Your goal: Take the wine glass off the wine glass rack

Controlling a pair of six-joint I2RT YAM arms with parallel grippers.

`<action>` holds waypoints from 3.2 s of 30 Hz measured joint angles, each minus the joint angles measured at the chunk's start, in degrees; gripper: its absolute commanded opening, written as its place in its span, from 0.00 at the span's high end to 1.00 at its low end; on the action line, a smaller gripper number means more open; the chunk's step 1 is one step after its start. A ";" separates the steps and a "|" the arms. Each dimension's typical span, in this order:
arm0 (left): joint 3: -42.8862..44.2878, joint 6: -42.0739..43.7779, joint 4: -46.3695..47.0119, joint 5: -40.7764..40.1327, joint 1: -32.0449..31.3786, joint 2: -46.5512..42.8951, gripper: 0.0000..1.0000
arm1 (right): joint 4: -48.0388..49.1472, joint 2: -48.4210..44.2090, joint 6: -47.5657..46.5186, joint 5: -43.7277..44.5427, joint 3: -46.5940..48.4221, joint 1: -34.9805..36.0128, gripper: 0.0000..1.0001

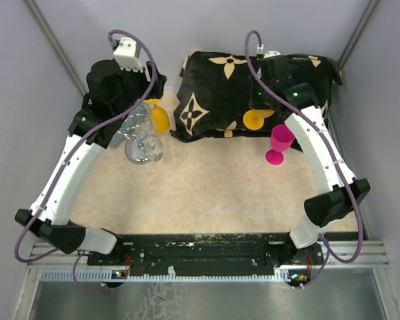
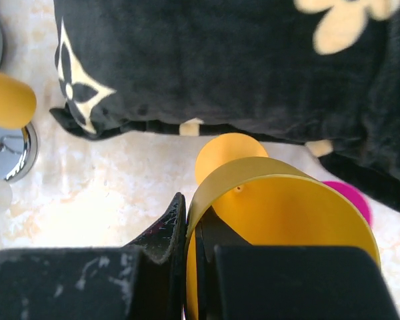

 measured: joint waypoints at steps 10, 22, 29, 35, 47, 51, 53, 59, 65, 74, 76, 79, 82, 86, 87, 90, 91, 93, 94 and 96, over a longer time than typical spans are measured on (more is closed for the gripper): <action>-2.91 -0.66 -0.57 -0.31 2.10 -5.97 0.26 | 5.53 4.63 2.14 0.24 -11.58 4.13 1.00; -2.91 -1.16 -1.49 2.23 2.10 -5.64 0.26 | 12.02 8.20 5.33 1.99 -24.11 4.15 1.00; -2.91 -1.27 -2.14 2.49 2.10 -5.40 0.26 | 12.96 9.18 5.38 3.26 -24.11 4.20 1.00; -2.91 -1.25 -2.23 2.49 2.10 -5.40 0.26 | 13.60 10.05 5.53 3.34 -24.11 4.20 1.00; -2.91 -1.27 -2.25 3.13 2.10 -4.55 0.26 | 13.60 10.56 6.25 3.61 -24.11 4.07 0.39; -2.91 -1.29 -2.25 3.15 2.10 -4.50 0.26 | 13.11 10.56 5.88 3.06 -23.74 4.07 0.33; -2.91 -1.29 -2.27 3.13 2.10 -4.50 0.25 | 11.72 10.56 5.79 2.67 -22.40 4.07 0.31; -2.67 -2.01 -2.27 3.10 3.04 -4.09 0.23 | 5.77 10.40 5.68 1.60 -12.37 4.07 0.24; 0.92 -6.14 -3.15 6.16 12.81 0.13 0.22 | 0.07 12.07 5.95 -3.26 11.17 3.96 0.23; 8.28 -13.86 -6.21 15.23 30.27 9.20 0.19 | 6.34 26.73 14.84 -23.91 34.64 3.58 0.27; 8.20 -15.52 -6.51 17.03 33.33 9.33 0.17 | 9.77 29.42 17.86 -28.74 32.83 3.58 0.29; 6.78 -17.94 -5.73 19.54 36.94 8.55 0.14 | 15.67 32.44 22.56 -35.65 28.09 3.58 0.32; 2.64 -19.76 -4.66 21.22 39.36 6.56 0.11 | 22.36 34.67 27.30 -41.62 24.22 3.65 0.35; -2.62 -21.44 -3.63 22.56 40.19 4.26 0.00 | 31.30 37.00 33.68 -47.69 23.04 3.80 0.36; -3.58 -22.03 -3.45 23.02 40.19 3.87 0.00 | 33.90 37.53 35.36 -48.85 23.04 3.87 0.36; -5.64 -24.06 -3.34 24.79 40.26 3.17 0.00 | 39.60 38.82 39.23 -51.17 23.06 4.17 0.37; -6.25 -24.74 -3.32 25.40 40.37 2.93 0.00 | 41.07 39.30 40.46 -51.69 23.08 4.33 0.36; -7.58 -26.53 -3.10 26.71 40.70 2.47 0.00 | 43.65 40.26 42.18 -52.61 23.17 4.63 0.37; -8.04 -27.36 -3.02 27.28 40.89 2.34 0.00 | 44.63 40.76 42.99 -52.96 23.19 4.83 0.37; -8.79 -29.14 -2.91 28.48 41.46 2.14 0.00 | 46.29 41.83 44.06 -53.42 23.19 5.18 0.37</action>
